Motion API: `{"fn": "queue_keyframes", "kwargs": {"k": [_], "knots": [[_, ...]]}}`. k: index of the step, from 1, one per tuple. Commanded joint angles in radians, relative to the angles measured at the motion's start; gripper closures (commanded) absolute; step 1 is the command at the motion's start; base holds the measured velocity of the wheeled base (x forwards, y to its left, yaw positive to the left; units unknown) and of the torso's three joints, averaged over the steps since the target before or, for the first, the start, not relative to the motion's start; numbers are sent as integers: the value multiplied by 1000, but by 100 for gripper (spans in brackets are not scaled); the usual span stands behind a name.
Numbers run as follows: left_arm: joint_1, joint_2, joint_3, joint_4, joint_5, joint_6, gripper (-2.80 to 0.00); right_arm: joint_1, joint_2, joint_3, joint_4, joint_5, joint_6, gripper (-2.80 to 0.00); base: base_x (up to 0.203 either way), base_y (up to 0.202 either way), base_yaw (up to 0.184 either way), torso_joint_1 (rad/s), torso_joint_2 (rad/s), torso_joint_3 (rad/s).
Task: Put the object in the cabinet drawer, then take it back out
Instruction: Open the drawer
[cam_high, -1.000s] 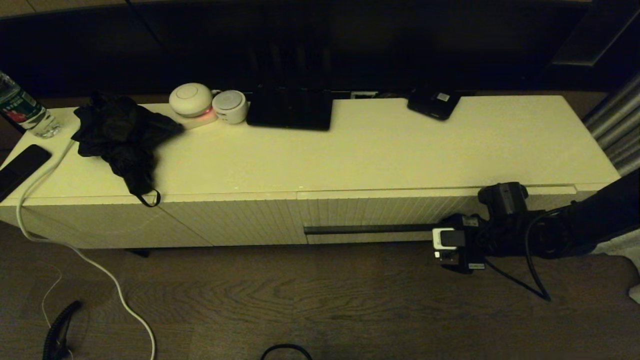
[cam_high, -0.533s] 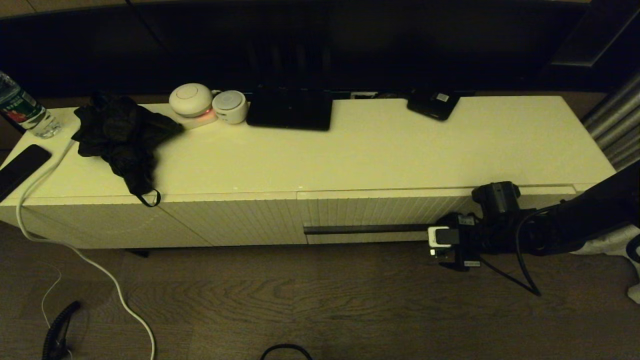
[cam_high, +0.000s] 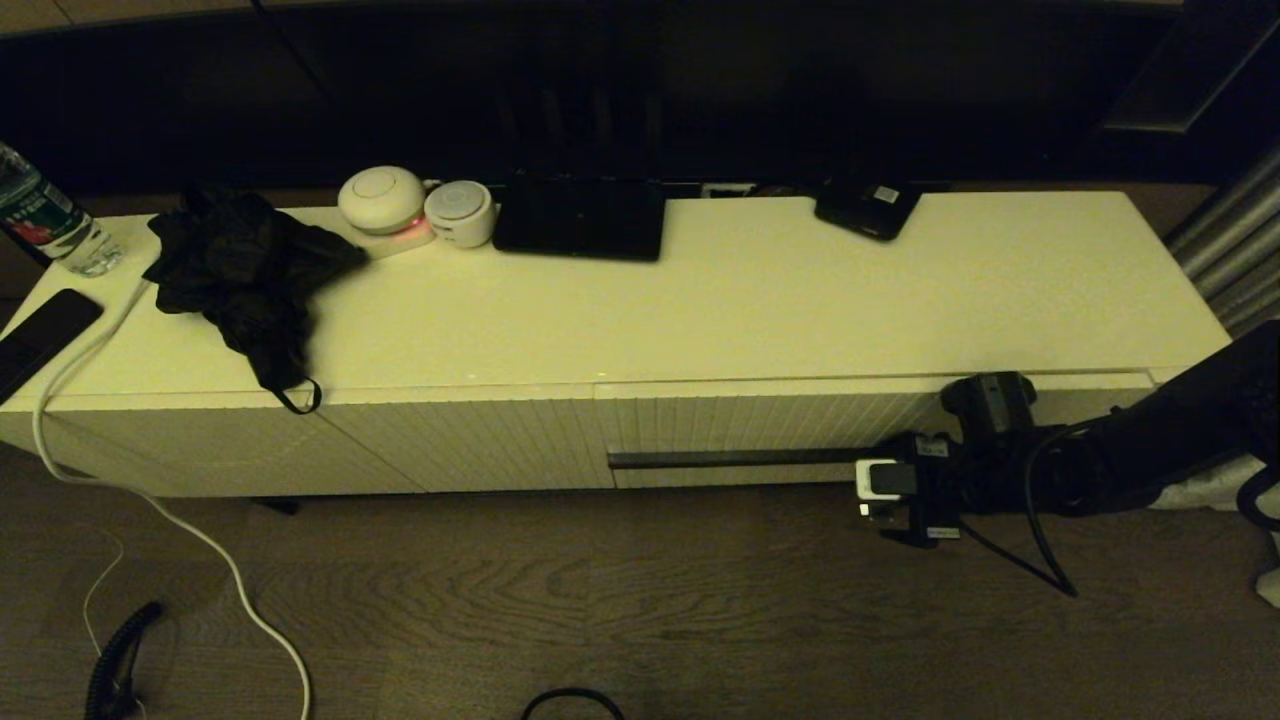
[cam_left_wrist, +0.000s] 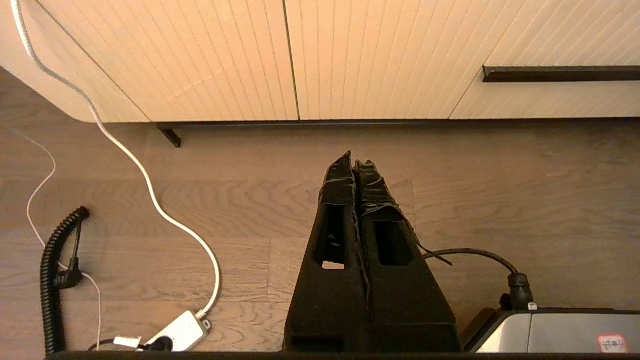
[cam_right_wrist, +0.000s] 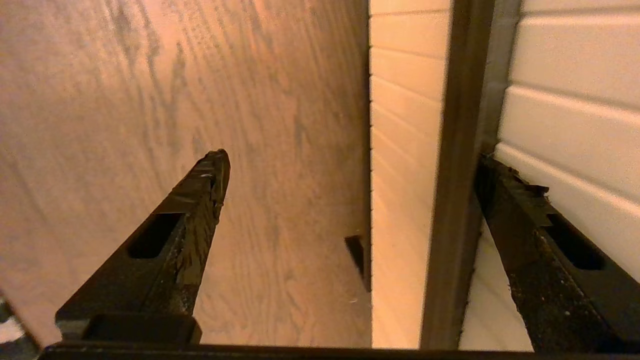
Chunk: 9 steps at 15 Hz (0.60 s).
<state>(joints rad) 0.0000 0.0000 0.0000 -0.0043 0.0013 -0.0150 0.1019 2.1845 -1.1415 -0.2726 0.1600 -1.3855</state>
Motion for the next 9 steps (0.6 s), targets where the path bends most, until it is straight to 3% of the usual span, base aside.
{"fn": "queue_keyframes", "kwargs": {"k": [1,9], "knots": [[0,-2,2,-1,0,0,0,4,-20,28,7,4,-9,-280,0,0,0,0,0,0],[0,-2,0,0,0,0,0,30,-100,198,19,9,-14,-280,0,0,0,0,0,0]]}}
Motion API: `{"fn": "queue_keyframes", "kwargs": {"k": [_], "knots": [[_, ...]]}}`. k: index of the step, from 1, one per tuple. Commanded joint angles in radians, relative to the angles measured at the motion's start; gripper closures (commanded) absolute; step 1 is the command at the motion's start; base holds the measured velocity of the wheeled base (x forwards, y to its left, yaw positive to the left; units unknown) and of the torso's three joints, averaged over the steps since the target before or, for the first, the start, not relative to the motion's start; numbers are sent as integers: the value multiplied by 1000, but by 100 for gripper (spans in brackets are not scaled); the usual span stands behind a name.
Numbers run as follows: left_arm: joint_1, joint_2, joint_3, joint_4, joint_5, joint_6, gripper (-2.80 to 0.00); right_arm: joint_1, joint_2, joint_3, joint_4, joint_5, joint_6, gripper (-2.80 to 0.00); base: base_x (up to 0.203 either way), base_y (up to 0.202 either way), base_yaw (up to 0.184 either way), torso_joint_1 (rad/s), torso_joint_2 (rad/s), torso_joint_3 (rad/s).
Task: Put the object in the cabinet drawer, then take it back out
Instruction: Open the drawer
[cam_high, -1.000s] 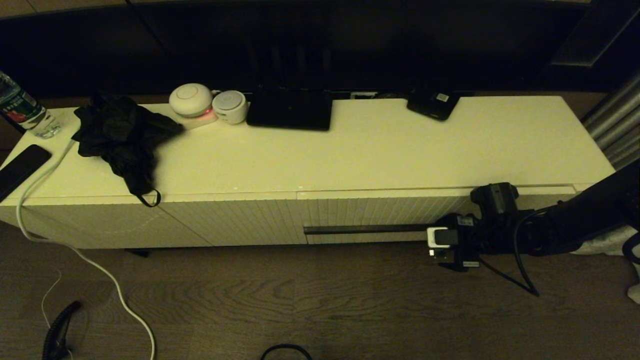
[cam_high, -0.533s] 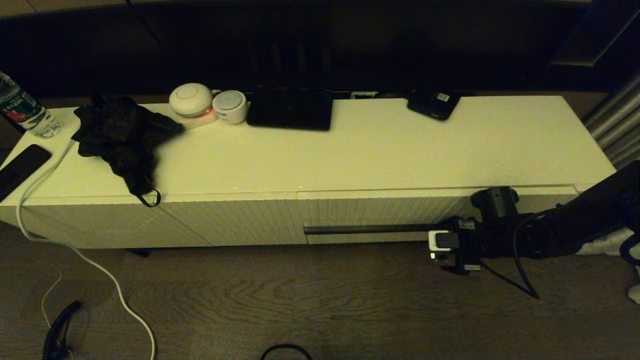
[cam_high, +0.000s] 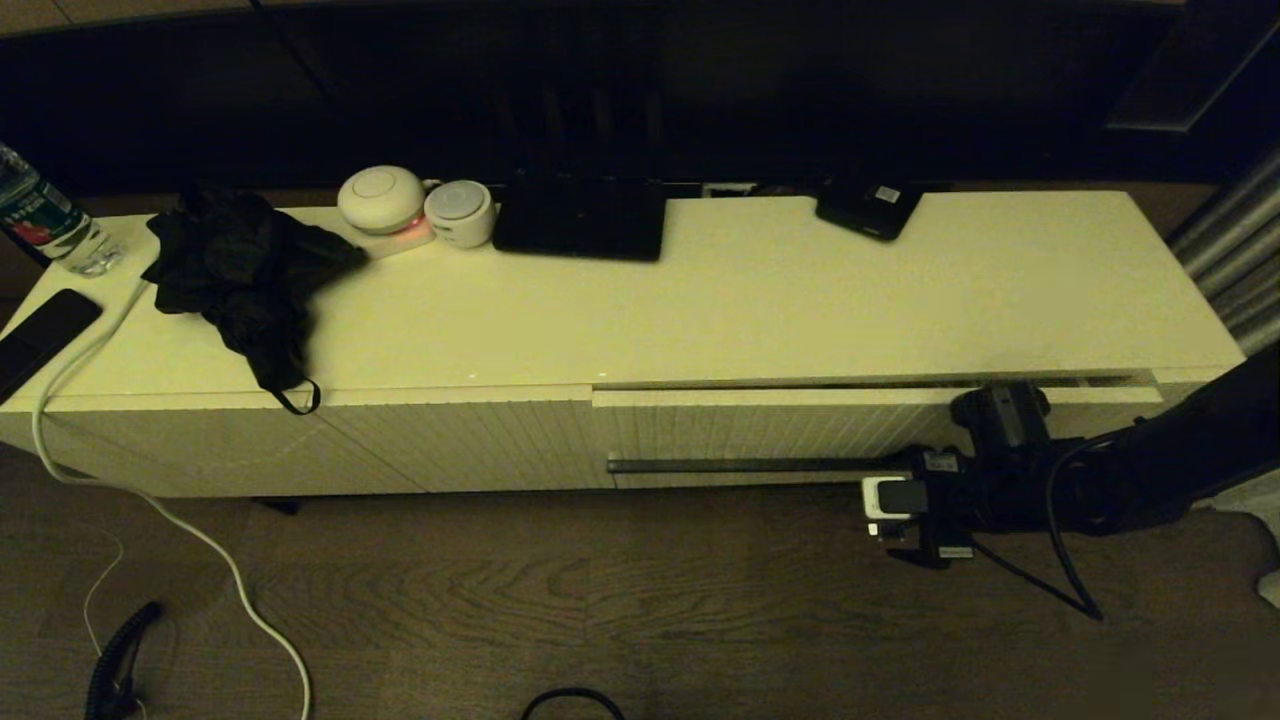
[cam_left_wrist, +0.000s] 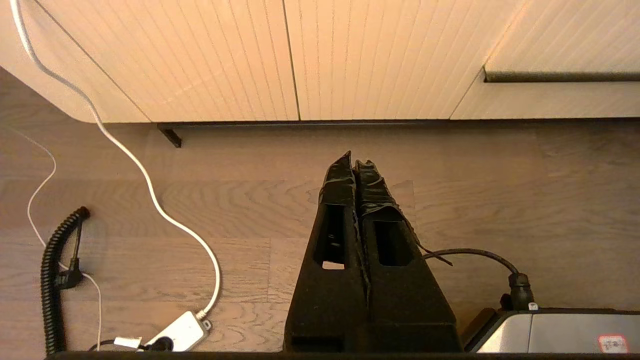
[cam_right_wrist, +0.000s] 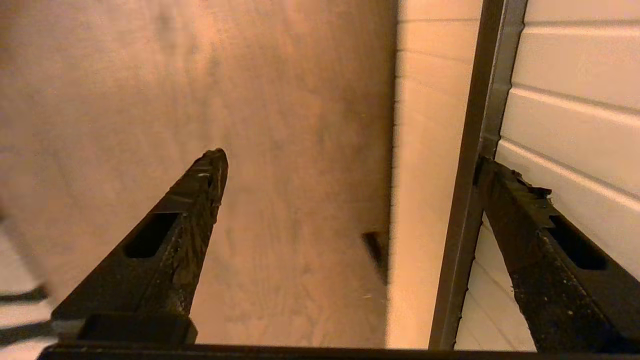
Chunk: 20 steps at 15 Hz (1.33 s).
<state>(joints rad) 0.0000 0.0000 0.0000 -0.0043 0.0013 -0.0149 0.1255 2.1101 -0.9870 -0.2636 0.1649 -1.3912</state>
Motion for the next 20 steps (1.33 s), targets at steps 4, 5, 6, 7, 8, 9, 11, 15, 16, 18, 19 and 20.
{"fn": "queue_keyframes", "kwargs": {"k": [4,5,6,7,8,9,11,15,16,18,19,20], "knots": [[0,-2,2,0,0,0,0,9,-58,131,10,8,-10,-280,0,0,0,0,0,0],[0,-2,1,0,0,0,0,9,-80,160,11,12,-13,-280,0,0,0,0,0,0],[0,-2,1,0,0,0,0,11,-106,182,13,16,-15,-280,0,0,0,0,0,0],[0,-2,2,0,0,0,0,15,-136,194,21,17,-14,-280,0,0,0,0,0,0],[0,-2,2,0,0,0,0,19,-178,206,38,18,-14,-280,0,0,0,0,0,0],[0,-2,1,-1,0,0,0,25,-225,217,66,19,-14,-280,0,0,0,0,0,0],[0,-2,0,0,0,0,0,32,-323,239,122,28,-13,-280,0,0,0,0,0,0],[0,-2,1,0,0,0,0,34,-583,240,302,29,-3,-280,0,0,0,0,0,0],[0,-2,2,0,0,0,0,34,-654,225,389,27,-2,-280,0,0,0,0,0,0],[0,-2,2,0,0,0,0,34,-777,187,568,26,-1,0,0,0,0,0,0,0],[0,-2,0,0,0,0,0,34,-824,160,650,25,0,0,0,0,0,0,0,0],[0,-2,2,0,0,0,0,34,-855,141,698,24,7,0,0,0,0,0,0,0]]}}
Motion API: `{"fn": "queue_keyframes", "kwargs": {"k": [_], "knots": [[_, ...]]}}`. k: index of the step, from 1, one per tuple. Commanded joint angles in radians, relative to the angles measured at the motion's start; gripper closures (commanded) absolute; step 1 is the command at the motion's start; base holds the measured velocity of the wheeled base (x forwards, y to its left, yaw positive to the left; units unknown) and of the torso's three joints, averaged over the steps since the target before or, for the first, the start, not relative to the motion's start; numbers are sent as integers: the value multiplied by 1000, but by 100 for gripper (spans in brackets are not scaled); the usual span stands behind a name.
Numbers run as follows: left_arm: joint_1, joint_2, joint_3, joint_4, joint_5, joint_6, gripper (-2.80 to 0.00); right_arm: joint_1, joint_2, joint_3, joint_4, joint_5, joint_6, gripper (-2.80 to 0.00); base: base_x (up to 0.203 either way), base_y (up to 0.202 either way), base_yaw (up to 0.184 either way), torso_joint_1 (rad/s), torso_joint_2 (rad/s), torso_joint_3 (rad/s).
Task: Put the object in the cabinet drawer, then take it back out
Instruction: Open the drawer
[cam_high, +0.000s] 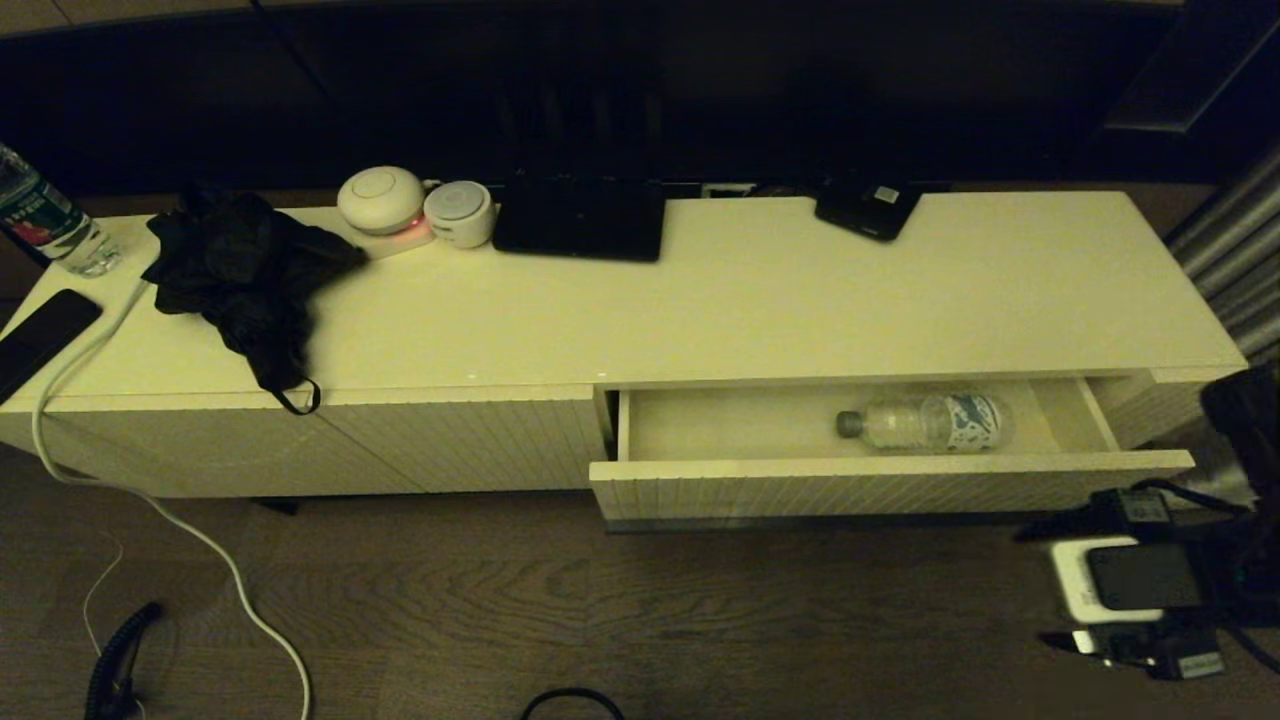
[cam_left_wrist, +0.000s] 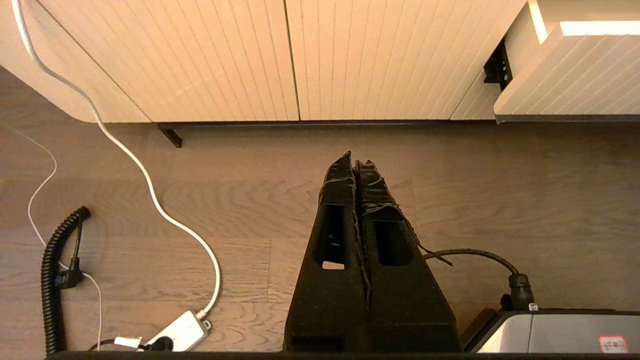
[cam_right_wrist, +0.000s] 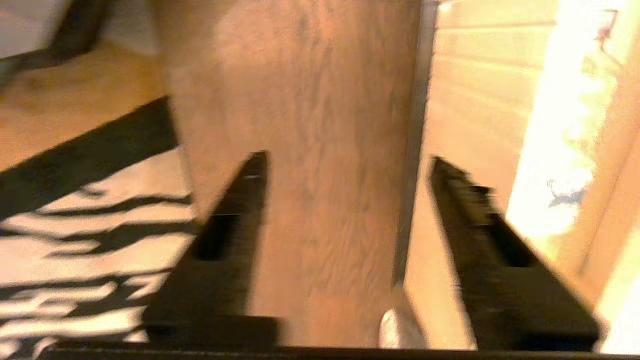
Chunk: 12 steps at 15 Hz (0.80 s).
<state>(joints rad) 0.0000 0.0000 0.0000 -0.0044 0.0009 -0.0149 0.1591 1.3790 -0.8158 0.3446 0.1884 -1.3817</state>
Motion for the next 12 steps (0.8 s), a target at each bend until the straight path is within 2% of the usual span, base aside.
{"fn": "queue_keyframes", "kwargs": {"k": [1,4,6,12], "knots": [[0,-2,0,0,1,0,0,0,-136,-45,108,0,43,0,0,0,0,0,0,0],[0,-2,0,0,1,0,0,0,-97,-146,149,-5,121,0,0,0,0,0,0,0],[0,-2,1,0,1,0,0,4,-1,-237,204,-11,125,0,0,0,0,0,0,0],[0,-2,2,0,1,0,0,27,349,-595,327,-96,132,0,0,0,0,0,0,0]]}}
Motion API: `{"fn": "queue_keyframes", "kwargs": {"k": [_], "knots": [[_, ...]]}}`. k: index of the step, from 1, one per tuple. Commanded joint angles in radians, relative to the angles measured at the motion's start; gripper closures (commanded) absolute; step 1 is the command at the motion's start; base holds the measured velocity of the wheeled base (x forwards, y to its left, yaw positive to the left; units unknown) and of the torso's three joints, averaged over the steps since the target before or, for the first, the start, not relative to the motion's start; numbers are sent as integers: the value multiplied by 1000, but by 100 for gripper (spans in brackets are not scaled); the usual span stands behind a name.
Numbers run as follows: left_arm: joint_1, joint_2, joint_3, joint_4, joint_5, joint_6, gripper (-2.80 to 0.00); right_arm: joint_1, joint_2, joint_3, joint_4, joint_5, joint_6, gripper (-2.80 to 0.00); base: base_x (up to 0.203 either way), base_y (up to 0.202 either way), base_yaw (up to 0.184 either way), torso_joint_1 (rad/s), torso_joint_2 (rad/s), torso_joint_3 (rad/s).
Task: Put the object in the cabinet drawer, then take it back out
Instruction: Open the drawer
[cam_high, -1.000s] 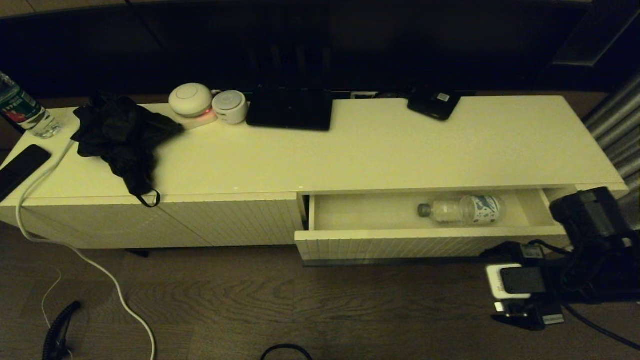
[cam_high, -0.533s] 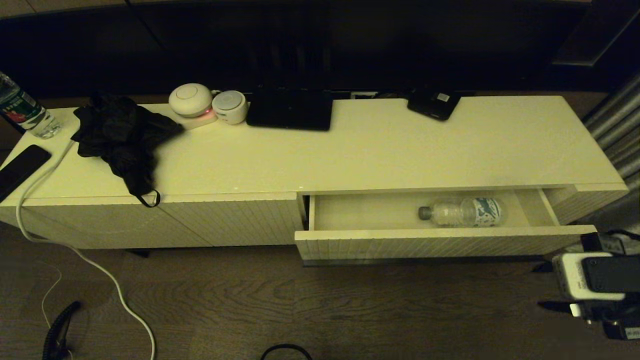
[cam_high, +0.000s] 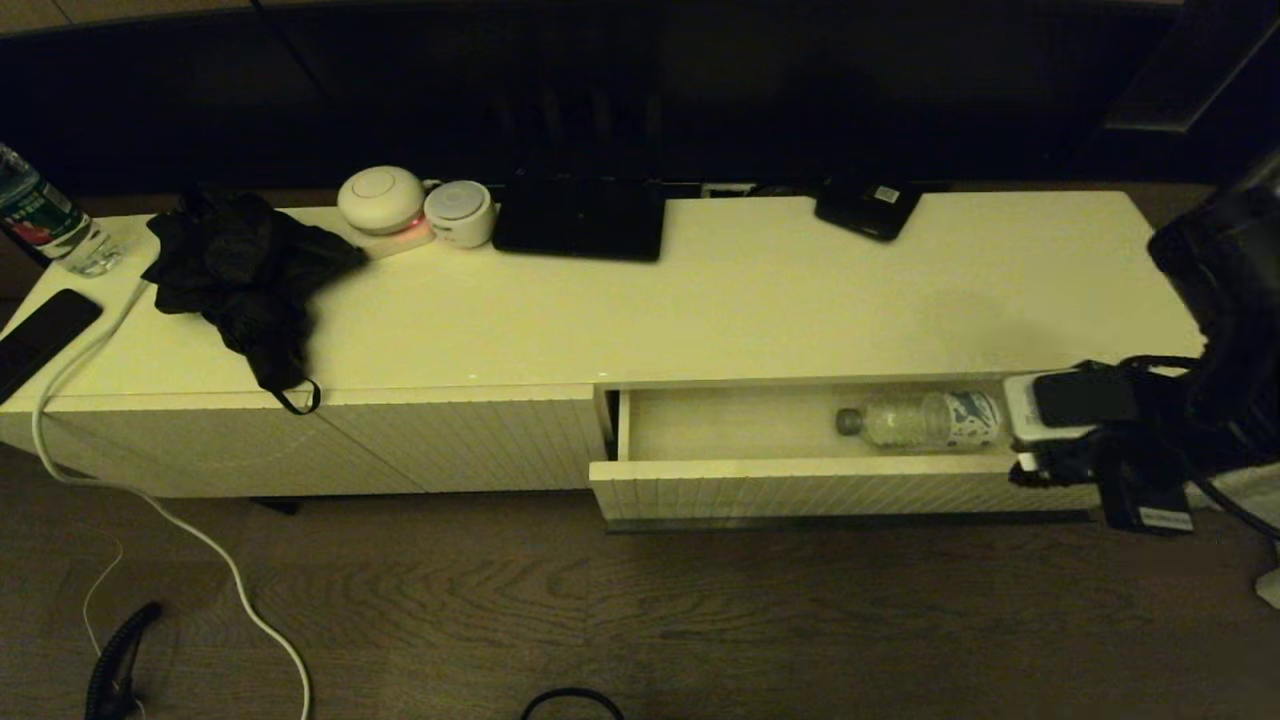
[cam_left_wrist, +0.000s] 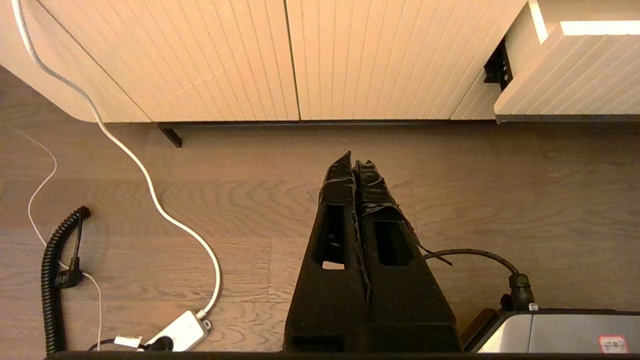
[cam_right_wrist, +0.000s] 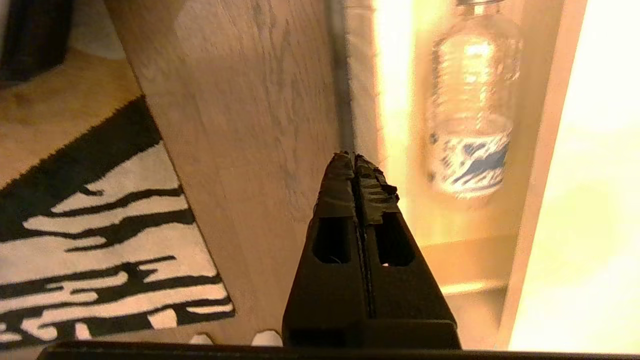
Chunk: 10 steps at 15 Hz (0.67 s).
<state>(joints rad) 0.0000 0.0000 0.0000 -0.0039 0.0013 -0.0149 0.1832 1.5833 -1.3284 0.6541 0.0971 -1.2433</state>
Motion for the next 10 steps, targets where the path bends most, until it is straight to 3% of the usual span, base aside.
{"fn": "queue_keyframes", "kwargs": {"k": [1,5,10], "knots": [[0,-2,2,-1,0,0,0,3,197,-125,31,-14,-6,0,0,0,0,0,0,0],[0,-2,1,-1,0,0,0,42,358,-246,44,-30,12,0,0,0,0,0,0,0],[0,-2,2,-1,0,0,0,52,419,-346,47,-34,19,0,0,0,0,0,0,0]]}}
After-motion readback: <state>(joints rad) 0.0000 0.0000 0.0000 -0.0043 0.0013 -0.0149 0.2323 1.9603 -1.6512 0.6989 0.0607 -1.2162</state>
